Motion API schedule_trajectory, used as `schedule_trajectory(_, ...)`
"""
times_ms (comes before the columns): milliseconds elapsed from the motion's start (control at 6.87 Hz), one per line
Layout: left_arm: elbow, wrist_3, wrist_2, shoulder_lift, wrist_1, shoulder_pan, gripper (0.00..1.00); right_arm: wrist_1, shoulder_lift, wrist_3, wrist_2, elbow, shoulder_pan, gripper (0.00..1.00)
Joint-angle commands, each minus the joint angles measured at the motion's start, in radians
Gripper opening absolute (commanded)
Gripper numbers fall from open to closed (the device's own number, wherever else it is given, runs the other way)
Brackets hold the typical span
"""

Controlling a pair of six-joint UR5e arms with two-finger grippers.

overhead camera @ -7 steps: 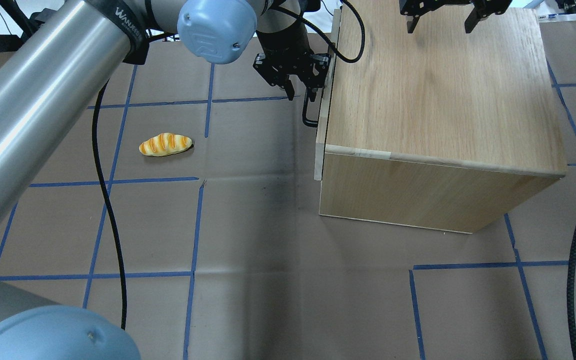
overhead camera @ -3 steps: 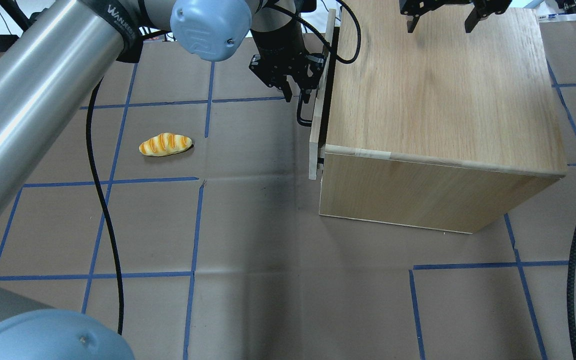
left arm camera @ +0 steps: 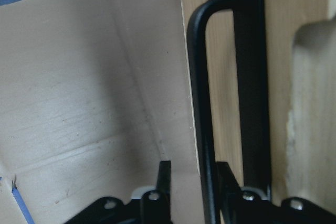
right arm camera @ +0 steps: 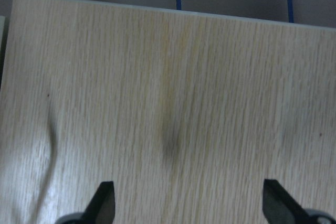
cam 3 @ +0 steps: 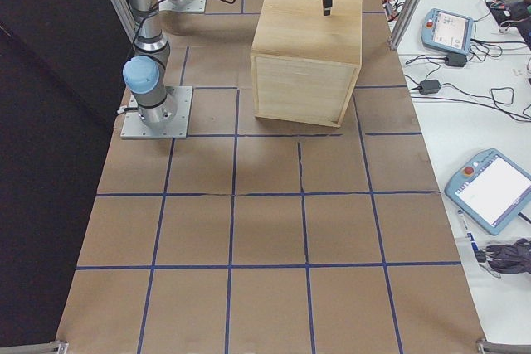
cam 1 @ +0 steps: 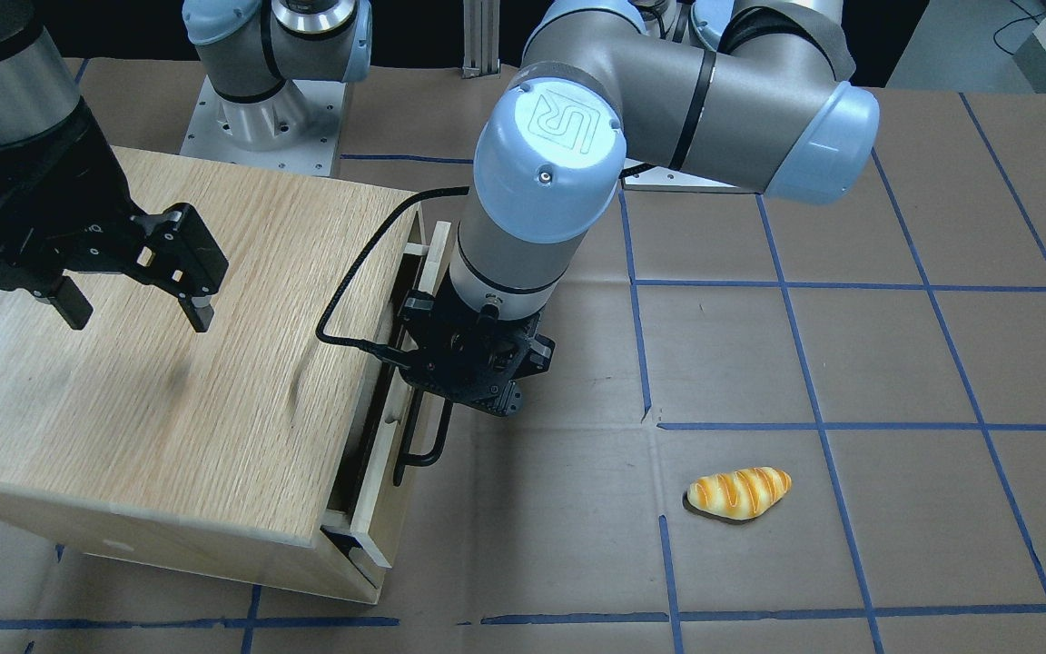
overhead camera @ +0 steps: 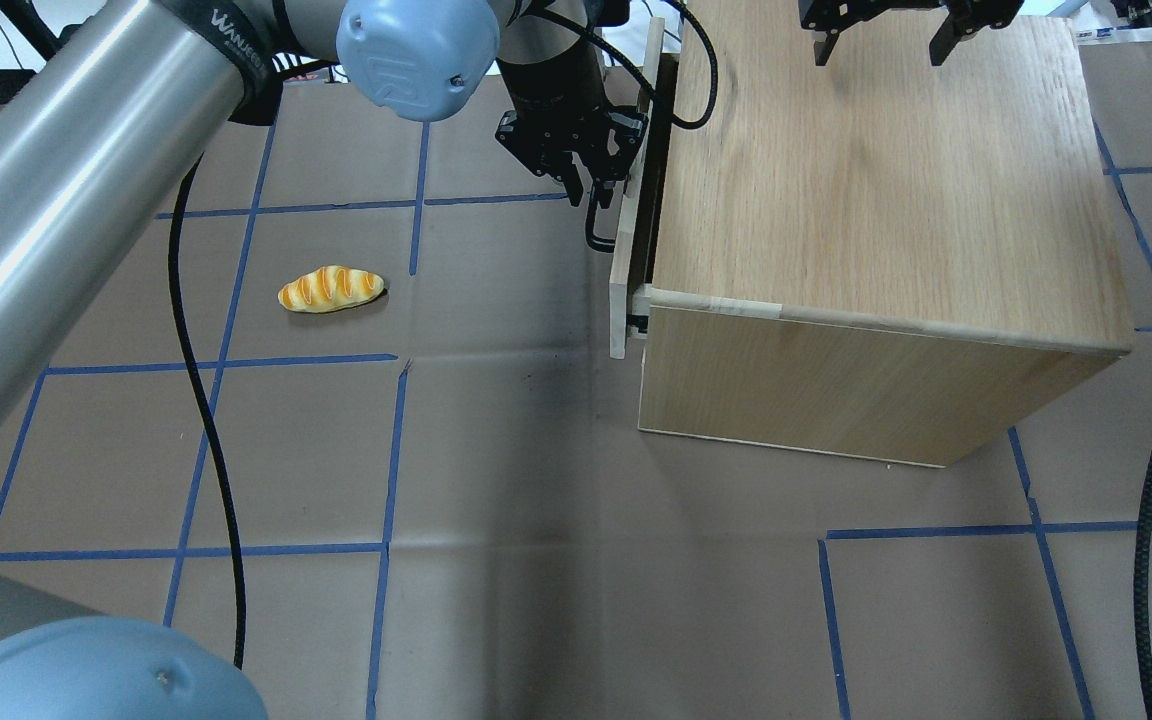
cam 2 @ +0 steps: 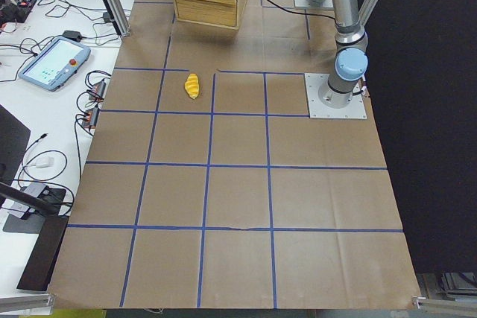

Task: Open upper drawer
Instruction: 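Pull the handle with the left gripper, sliding the upper drawer outward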

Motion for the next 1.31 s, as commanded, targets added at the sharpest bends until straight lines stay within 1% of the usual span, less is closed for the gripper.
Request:
schedule_trajectory(0,-0.003,0.014,0.001,0.005,-0.012,0.017,0.32,0.000,0.000,0.000,0.000,0.000,0.000,1.00)
schedule_trajectory(291,-0.004,0.019,0.001,0.013,-0.033,0.040,0.26,0.000,0.000,0.000,0.000,0.000,0.000,1.00)
schedule_trajectory(437,-0.001,0.020,0.003,0.014,-0.045,0.051,0.24,0.000,0.000,0.000,0.000,0.000,0.000,1.00)
schedule_trajectory(728,-0.001,0.057,0.009,0.016,-0.050,0.080,0.24,0.000,0.000,0.000,0.000,0.001,0.000,1.00)
schedule_trajectory(1165,0.000,0.063,0.035,0.019,-0.058,0.111,0.24,0.000,0.000,0.000,0.000,0.000,0.000,1.00)
